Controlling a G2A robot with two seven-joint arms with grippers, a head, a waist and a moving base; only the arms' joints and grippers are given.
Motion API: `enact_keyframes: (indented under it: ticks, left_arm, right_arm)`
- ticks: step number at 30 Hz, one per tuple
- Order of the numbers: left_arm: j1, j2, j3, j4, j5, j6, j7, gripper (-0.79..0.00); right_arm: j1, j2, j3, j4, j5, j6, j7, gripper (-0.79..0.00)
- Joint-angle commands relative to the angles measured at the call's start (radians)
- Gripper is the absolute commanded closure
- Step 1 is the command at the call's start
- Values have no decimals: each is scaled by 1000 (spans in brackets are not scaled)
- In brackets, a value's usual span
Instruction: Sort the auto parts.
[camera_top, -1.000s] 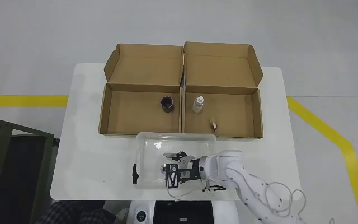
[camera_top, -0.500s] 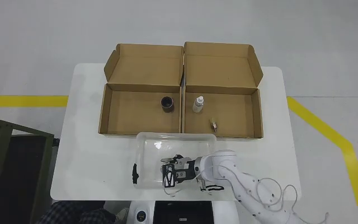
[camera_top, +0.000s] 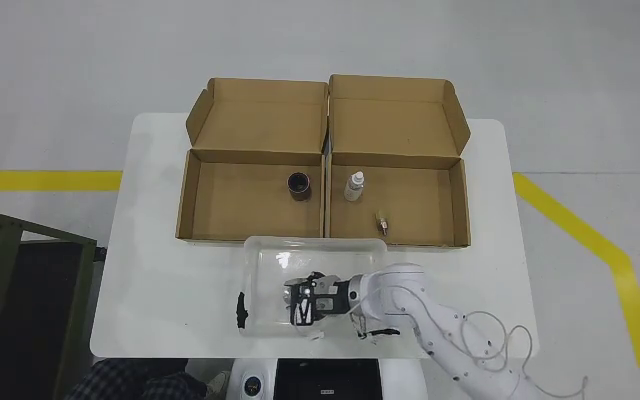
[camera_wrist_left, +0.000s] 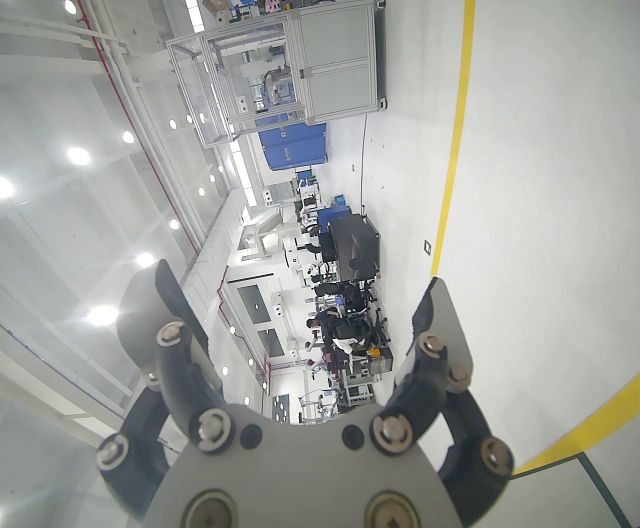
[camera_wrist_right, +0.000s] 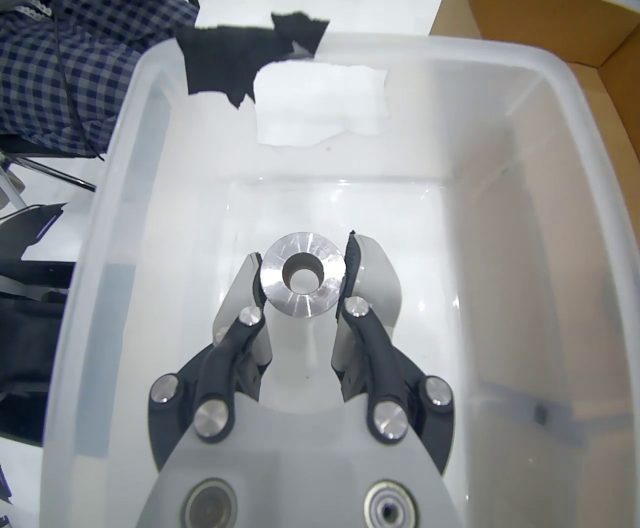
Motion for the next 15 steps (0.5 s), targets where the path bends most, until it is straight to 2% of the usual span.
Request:
enact_keyframes:
  ticks: [1, 15]
  left_arm:
    - [0, 0, 0, 0, 0, 0, 0, -785]
    - [0, 0, 0, 0, 0, 0, 0, -785]
  right_arm:
    - [-3, 1, 15, -9, 41, 4, -11, 0]
    - [-8, 5, 102, -62, 306, 67, -102, 0]
